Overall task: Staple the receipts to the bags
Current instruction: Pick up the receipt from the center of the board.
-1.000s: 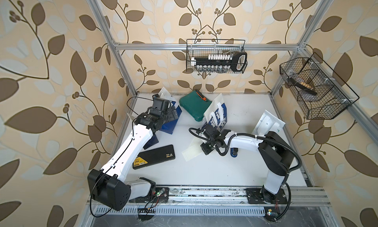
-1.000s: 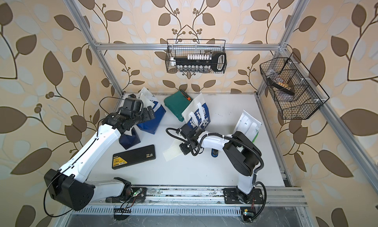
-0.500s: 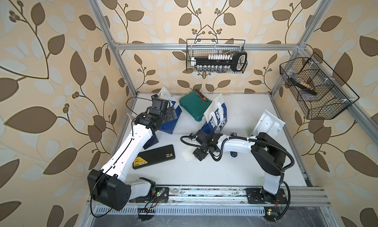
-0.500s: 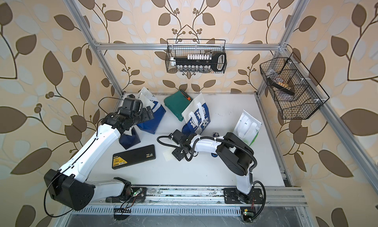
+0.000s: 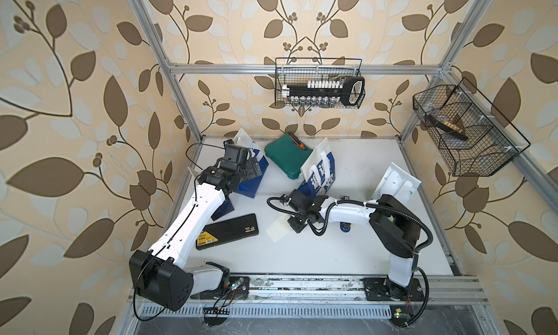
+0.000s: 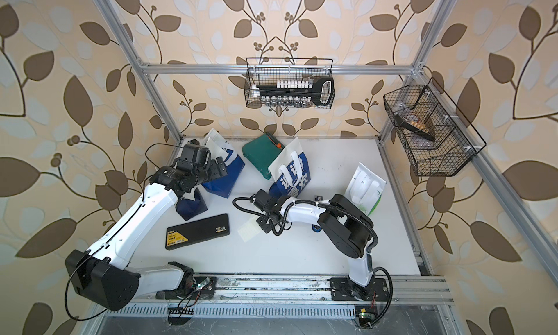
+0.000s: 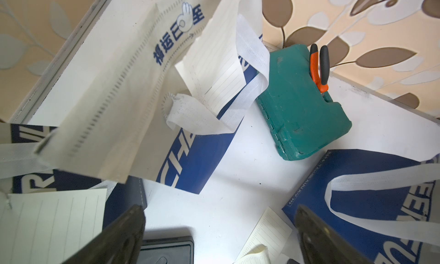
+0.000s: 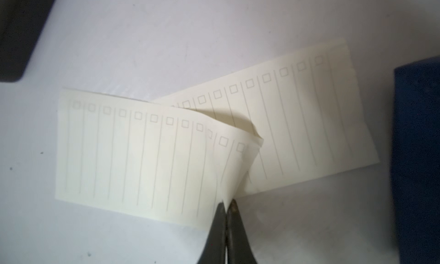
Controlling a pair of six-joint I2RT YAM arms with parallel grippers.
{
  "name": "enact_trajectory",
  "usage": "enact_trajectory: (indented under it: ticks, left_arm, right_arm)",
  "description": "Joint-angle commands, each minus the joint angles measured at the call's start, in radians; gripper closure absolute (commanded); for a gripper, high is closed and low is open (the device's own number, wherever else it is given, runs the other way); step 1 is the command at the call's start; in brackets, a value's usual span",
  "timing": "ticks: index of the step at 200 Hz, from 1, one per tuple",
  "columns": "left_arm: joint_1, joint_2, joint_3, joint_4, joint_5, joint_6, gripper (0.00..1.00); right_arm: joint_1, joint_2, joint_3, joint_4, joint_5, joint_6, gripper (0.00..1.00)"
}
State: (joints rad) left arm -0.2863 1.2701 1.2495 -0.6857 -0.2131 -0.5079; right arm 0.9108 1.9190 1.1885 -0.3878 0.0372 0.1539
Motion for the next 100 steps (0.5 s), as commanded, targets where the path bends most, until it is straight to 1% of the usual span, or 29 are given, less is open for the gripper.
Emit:
enact_trajectory:
  ticks: [1,12,32,52,76,88,100]
  left_arm:
    - [0.012,0.0,0.027,0.013,0.025,0.011,0.01]
    - [0.012,0.002,0.026,0.019,0.034,0.021,0.01]
    - [0.012,0.008,0.031,0.037,0.083,0.046,0.01]
    - [0.012,0.005,0.033,0.066,0.19,0.104,0.01]
    - [0.012,-0.007,0.035,0.07,0.353,0.221,0.01]
    - [0.011,-0.016,0.033,0.059,0.472,0.295,0.01]
    - [0.012,-0.027,0.034,0.026,0.624,0.378,0.01]
  right_arm:
    - [-0.02,0.017,-0.032,-0.063,-0.018,0.009,1.0]
    - [-0.037,-0.016,-0.052,-0.028,-0.048,0.018,1.0]
    - [-0.062,-0.074,-0.076,0.013,-0.113,0.02,1.0]
    - [-0.066,-0.16,-0.095,0.038,-0.167,-0.035,1.0]
    - [-0.071,-0.303,-0.108,0.022,-0.213,-0.15,1.0]
    - [-0.073,-0.368,-0.105,-0.005,-0.229,-0.22,1.0]
    - [-0.081,-0.427,-0.104,-0.03,-0.252,-0.289,1.0]
